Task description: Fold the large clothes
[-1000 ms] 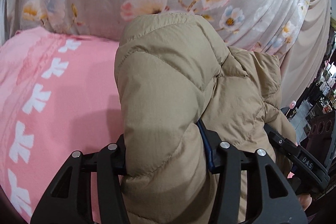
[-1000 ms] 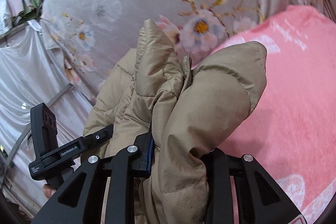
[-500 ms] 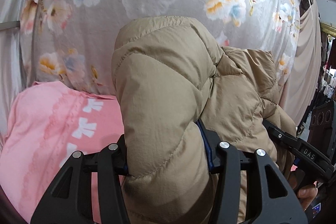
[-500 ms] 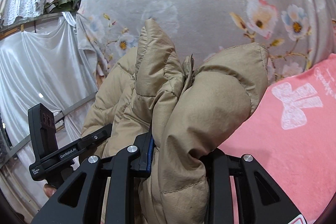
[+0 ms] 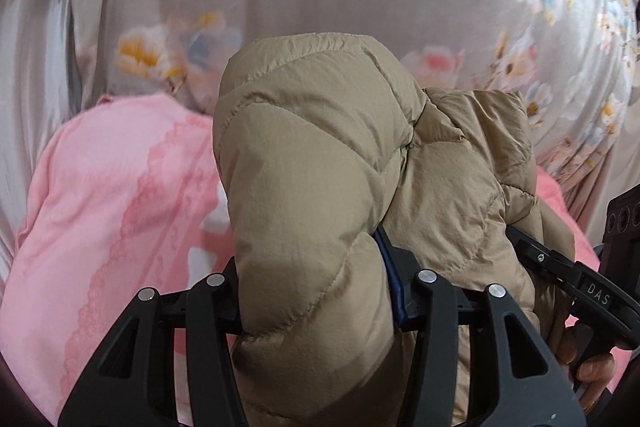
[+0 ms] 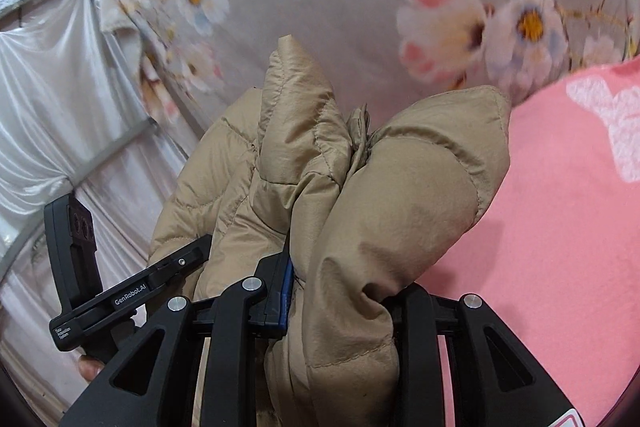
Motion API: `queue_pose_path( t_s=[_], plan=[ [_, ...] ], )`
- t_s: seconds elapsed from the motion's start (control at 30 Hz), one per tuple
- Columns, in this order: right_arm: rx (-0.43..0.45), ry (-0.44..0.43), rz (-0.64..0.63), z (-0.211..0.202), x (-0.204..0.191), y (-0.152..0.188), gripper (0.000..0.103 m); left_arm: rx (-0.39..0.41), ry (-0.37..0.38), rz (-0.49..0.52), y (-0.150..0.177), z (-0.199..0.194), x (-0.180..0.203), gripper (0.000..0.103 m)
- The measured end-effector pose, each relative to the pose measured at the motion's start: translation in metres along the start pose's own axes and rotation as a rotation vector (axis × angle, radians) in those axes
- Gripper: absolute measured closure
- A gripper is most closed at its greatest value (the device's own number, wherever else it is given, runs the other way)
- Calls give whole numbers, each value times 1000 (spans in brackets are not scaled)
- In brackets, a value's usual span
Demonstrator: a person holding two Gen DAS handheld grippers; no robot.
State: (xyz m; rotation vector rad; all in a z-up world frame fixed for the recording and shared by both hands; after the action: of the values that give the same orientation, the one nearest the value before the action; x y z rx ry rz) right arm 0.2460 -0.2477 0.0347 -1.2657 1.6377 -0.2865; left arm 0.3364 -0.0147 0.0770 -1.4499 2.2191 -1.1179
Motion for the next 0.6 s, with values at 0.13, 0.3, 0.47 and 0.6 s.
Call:
queue_pose_path(
  t_s=[0.13, 0.3, 0.47, 0.6],
  plan=[
    [-66, 33, 19, 49, 9, 12, 77, -55, -39, -25, 16, 47, -33, 55],
    [-100, 73, 30, 88, 19, 21, 72, -60, -92, -43, 33, 81, -59, 47],
    [-134, 120, 49, 112, 32, 21, 48, -32, -89, -155, 40, 95, -86, 28],
    [-207, 131, 68, 104, 35, 14, 44, -35, -243, -144, 40, 81, -81, 12]
  ],
)
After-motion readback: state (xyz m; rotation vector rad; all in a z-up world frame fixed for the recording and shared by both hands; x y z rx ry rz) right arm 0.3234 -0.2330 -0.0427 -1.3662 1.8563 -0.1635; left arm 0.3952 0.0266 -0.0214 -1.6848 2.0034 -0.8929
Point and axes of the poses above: each gripper's, at about its wrist camera, not at the fingertips, and z roughly the way its jaws point, x to its right, y to its underside, the point moved 1 cm from there along z, roughly the way its jaws point, and after that the axes turned 9 degrees about -x, right-handed, at the moved point
